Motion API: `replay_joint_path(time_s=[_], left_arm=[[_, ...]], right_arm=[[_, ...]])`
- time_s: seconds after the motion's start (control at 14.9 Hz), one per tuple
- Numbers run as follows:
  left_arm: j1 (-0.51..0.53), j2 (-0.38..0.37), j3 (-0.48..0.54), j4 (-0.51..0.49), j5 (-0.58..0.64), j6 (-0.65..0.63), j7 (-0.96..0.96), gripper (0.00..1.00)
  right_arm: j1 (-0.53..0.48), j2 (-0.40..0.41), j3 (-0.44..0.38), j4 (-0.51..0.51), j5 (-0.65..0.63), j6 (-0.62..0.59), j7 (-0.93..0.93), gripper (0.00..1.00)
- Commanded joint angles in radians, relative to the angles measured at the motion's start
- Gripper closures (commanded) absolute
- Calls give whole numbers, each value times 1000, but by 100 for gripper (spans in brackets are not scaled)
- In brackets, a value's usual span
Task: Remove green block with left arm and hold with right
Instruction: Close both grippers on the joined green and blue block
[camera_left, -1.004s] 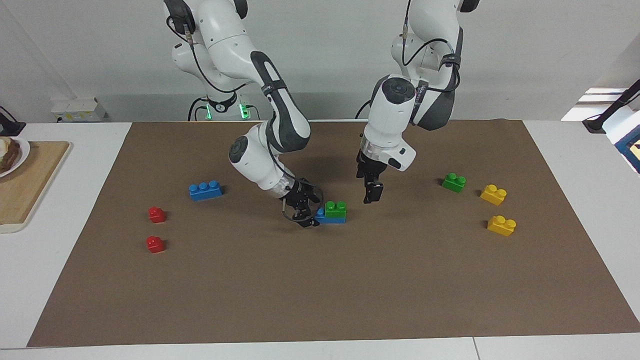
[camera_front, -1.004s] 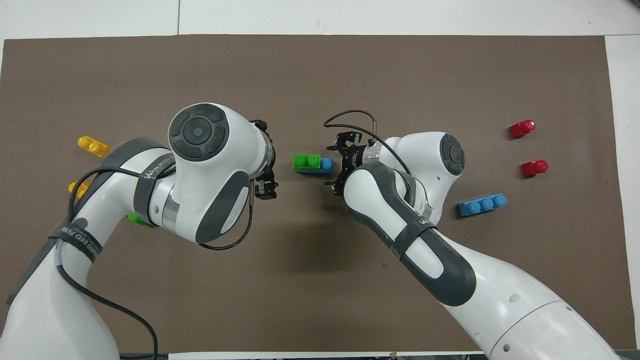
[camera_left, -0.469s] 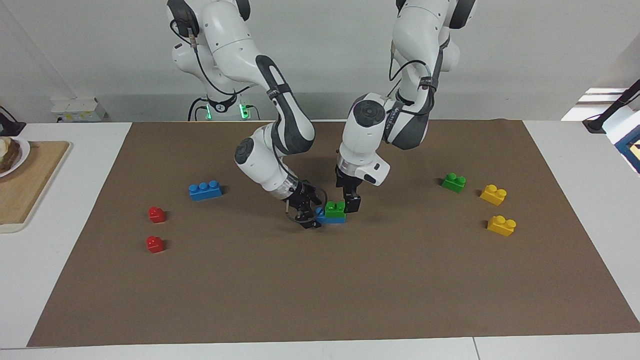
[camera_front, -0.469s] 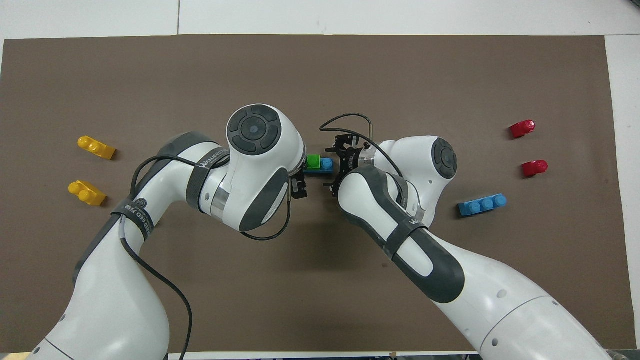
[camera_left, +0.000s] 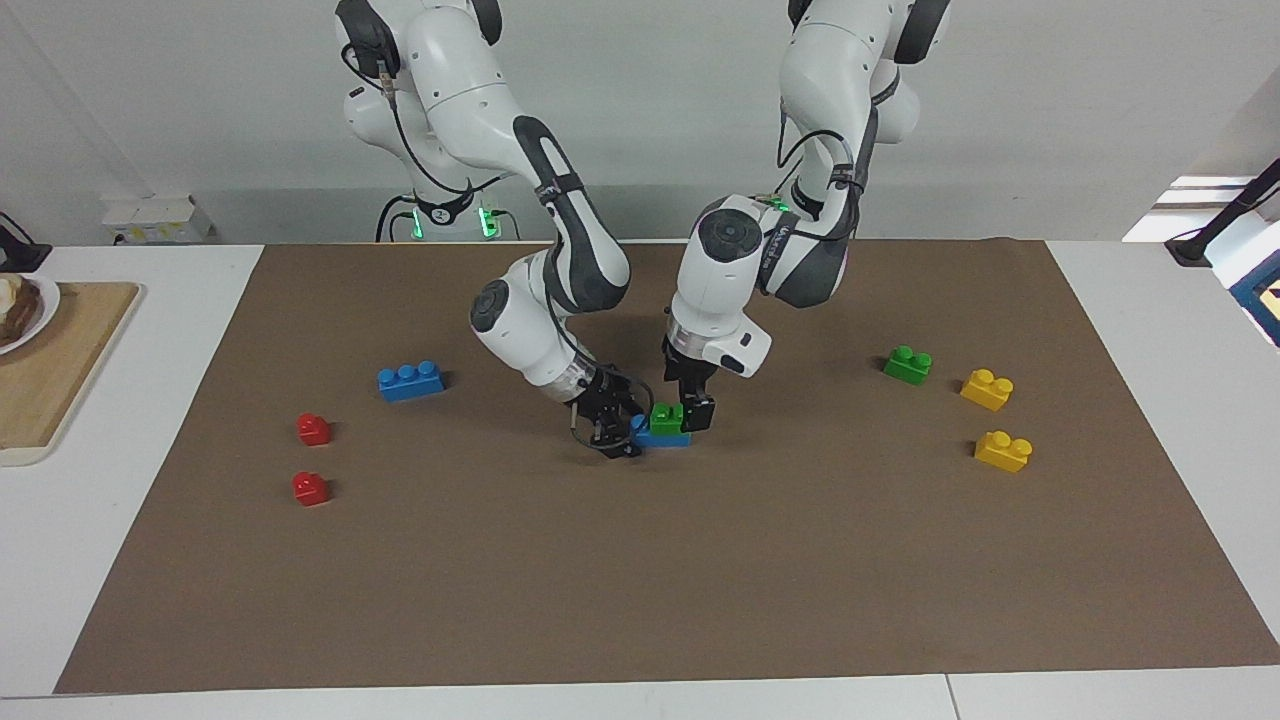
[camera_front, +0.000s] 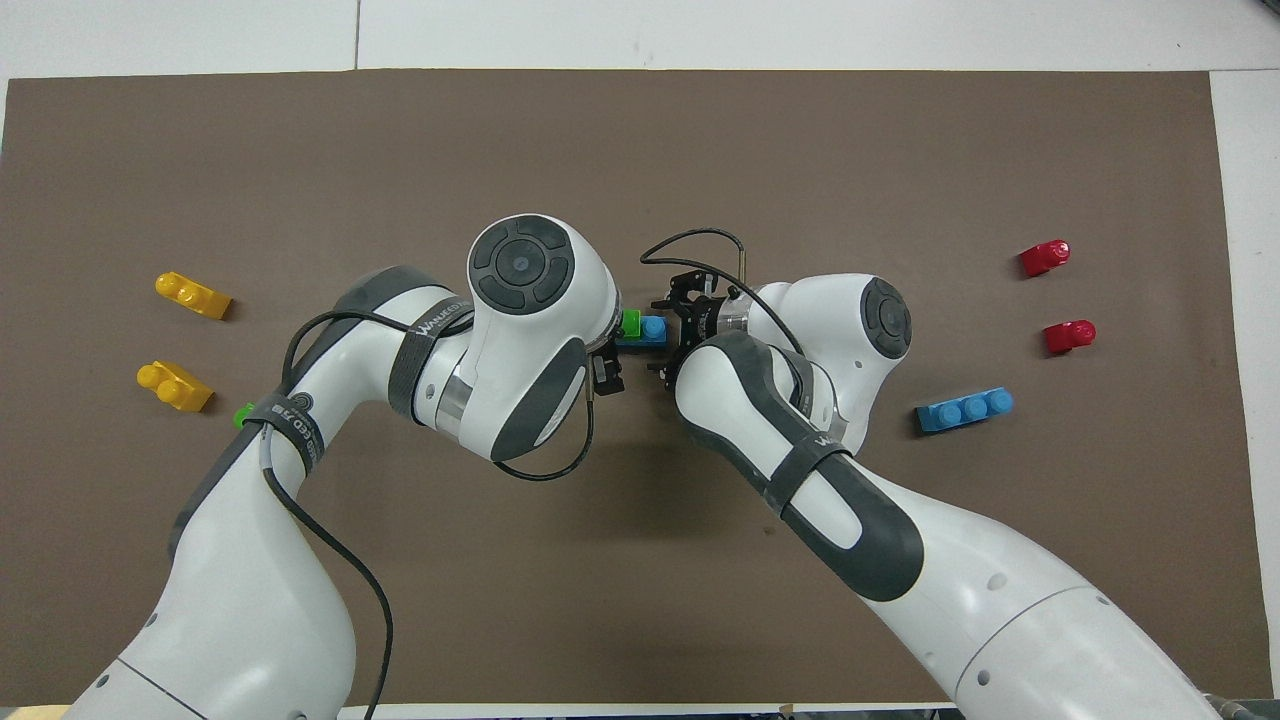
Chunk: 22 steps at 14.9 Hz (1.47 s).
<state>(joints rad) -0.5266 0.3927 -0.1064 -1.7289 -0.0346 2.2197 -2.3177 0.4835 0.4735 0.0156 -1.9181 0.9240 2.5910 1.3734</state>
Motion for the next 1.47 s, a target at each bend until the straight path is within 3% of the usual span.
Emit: replay_joint_path(time_s=[0.0, 0.2, 0.33, 0.67, 0.8, 1.07, 1.27, 1.34, 1.41], left_arm=[[-24, 23, 17, 2, 18, 32, -37, 0], [-24, 23, 17, -3, 19, 32, -37, 0], [-30, 21, 17, -14, 33, 32, -37, 0], [-30, 23, 17, -14, 33, 32, -37, 0], [-32, 21, 17, -15, 33, 31, -37, 0], [-32, 21, 17, -20, 33, 29, -37, 0], [-33, 21, 17, -21, 45, 34, -37, 46], [-33, 21, 16, -21, 50, 34, -37, 78], [-35, 21, 16, -21, 50, 31, -37, 100]], right_arm=[[9, 11, -3, 10, 29, 20, -4, 26], [9, 10, -3, 10, 30, 20, -4, 27], [9, 10, -3, 10, 29, 20, -4, 34], [10, 14, -3, 13, 30, 44, -5, 70], [12, 14, -3, 14, 30, 49, -7, 100], [21, 17, -3, 11, 32, 63, -28, 100], [21, 17, -3, 10, 74, 67, -30, 100], [21, 17, -3, 8, 75, 81, -31, 100], [24, 17, -3, 7, 75, 87, -31, 100]])
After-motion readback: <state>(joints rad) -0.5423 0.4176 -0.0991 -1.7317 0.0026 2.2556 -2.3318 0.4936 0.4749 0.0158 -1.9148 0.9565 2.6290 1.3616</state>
